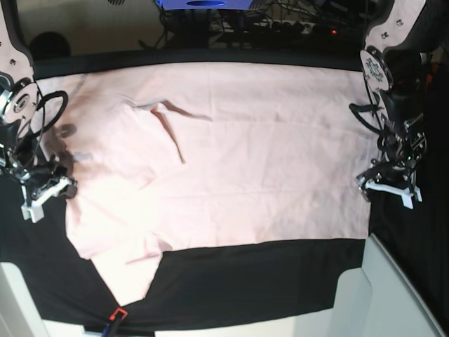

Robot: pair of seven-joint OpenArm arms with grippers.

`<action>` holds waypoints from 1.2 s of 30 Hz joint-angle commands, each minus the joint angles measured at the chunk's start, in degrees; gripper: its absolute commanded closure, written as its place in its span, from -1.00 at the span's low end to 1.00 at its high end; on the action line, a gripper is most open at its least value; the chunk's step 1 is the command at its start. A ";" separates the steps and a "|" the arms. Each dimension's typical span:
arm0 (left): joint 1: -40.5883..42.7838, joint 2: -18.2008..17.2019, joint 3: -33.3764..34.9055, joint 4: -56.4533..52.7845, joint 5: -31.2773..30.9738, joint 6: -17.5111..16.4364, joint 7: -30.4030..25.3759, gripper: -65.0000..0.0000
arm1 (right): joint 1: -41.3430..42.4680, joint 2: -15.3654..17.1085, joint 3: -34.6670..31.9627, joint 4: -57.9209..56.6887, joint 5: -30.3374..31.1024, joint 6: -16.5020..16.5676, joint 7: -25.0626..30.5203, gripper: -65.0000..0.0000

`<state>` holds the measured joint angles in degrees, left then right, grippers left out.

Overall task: Fold the T-shirt properly
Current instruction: 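Lower and grasp the shirt's side edges at mid-length with both grippers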

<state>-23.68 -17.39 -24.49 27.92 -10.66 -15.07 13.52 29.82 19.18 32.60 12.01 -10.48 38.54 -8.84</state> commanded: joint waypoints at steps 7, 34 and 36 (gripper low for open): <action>-4.23 -0.42 0.01 -4.76 -0.38 -0.36 -0.38 -0.65 | 1.08 1.17 -0.20 0.78 -0.20 0.00 -0.08 0.93; -3.70 1.87 9.77 -4.41 -1.08 5.53 -0.11 1.00 | 0.64 -0.32 0.32 5.79 -0.11 0.00 0.01 0.93; -3.70 1.96 9.77 -4.32 -1.08 5.53 -0.38 1.00 | 0.02 -0.50 0.32 7.37 -0.11 0.00 -0.08 0.94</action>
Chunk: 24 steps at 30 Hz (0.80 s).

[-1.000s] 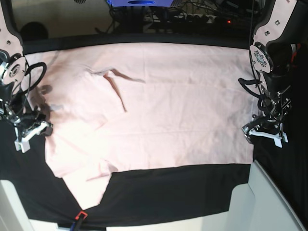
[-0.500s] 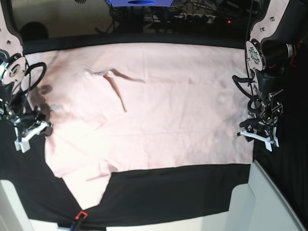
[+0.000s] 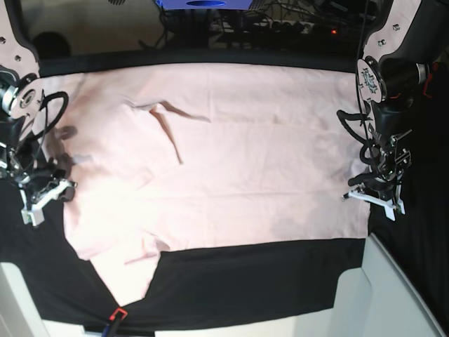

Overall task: Fold the T-shirt properly
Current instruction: 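Lower and grasp the shirt's side edges at mid-length with both grippers, then lift the side edges and fold the shirt across its middle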

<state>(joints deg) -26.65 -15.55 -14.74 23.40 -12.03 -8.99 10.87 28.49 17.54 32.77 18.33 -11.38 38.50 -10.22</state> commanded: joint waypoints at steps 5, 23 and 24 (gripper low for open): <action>1.64 0.12 0.02 5.13 -2.34 -0.81 2.62 1.00 | 0.92 1.05 0.15 3.08 1.05 0.05 1.38 1.00; 17.64 0.12 0.02 34.84 -8.67 -0.81 6.75 1.00 | -2.60 1.32 -0.29 9.32 10.89 1.50 0.33 1.00; 17.91 0.12 0.02 34.93 -8.67 -0.81 6.75 1.00 | -3.22 1.32 -0.29 10.55 11.07 1.50 -0.64 1.00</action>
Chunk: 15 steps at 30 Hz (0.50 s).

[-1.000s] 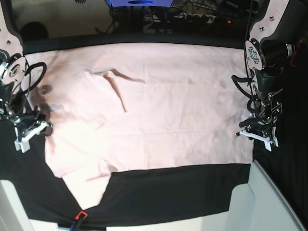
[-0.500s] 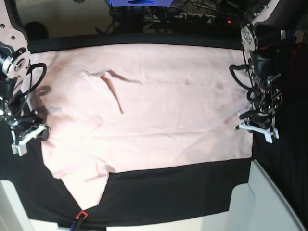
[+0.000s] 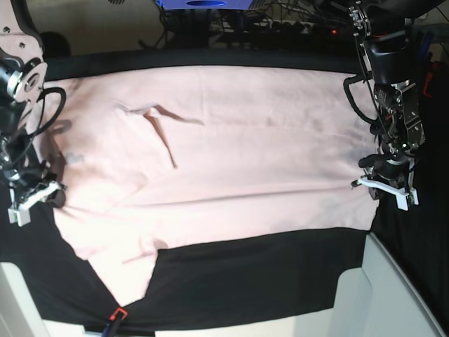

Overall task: Fold the T-shirt properly
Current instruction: 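Lift the side edges and fold the shirt across its middle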

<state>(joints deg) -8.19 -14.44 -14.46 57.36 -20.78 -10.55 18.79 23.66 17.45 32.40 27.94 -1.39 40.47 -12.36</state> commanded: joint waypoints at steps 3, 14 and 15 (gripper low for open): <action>0.67 -0.90 -0.27 2.55 0.07 0.74 -1.16 1.00 | 0.56 1.14 0.08 4.89 1.08 -0.47 -0.78 1.00; 7.44 0.41 -0.27 13.19 -0.02 0.74 -1.16 1.00 | -4.28 0.70 0.17 14.83 1.26 -0.47 -5.79 1.00; 8.14 0.85 -0.27 13.71 -0.02 0.74 -1.16 1.00 | -4.54 0.09 0.34 15.97 1.26 -0.47 -6.50 1.00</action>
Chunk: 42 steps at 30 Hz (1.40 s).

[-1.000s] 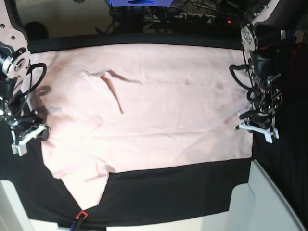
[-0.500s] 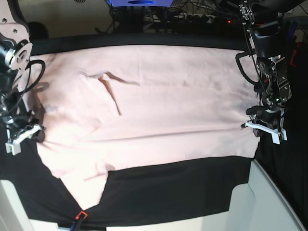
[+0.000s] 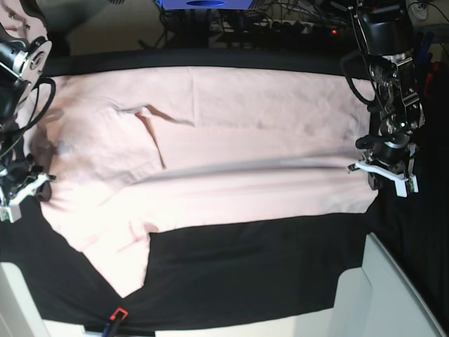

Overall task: Fold the T-shirt properly
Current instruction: 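Lift the side edges and fold the shirt across its middle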

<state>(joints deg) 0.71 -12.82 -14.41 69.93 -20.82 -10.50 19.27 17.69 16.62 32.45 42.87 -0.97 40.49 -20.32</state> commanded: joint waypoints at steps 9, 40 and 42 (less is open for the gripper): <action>3.82 -0.15 0.04 4.13 0.03 0.70 -1.64 1.00 | -2.18 -1.63 0.48 9.48 0.84 -0.49 -7.42 1.00; 11.73 -1.73 -0.31 7.04 0.55 0.70 -1.64 0.91 | -12.81 -3.66 0.56 25.48 0.84 -0.49 -21.93 0.64; 11.73 -1.82 -0.31 7.04 0.12 0.88 -1.64 0.56 | -12.81 -3.66 0.65 28.20 0.84 -0.49 -24.39 0.26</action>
<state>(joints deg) 12.73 -13.69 -14.26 75.81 -20.47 -10.24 18.83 3.62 11.64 32.77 69.73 -0.73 40.10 -46.11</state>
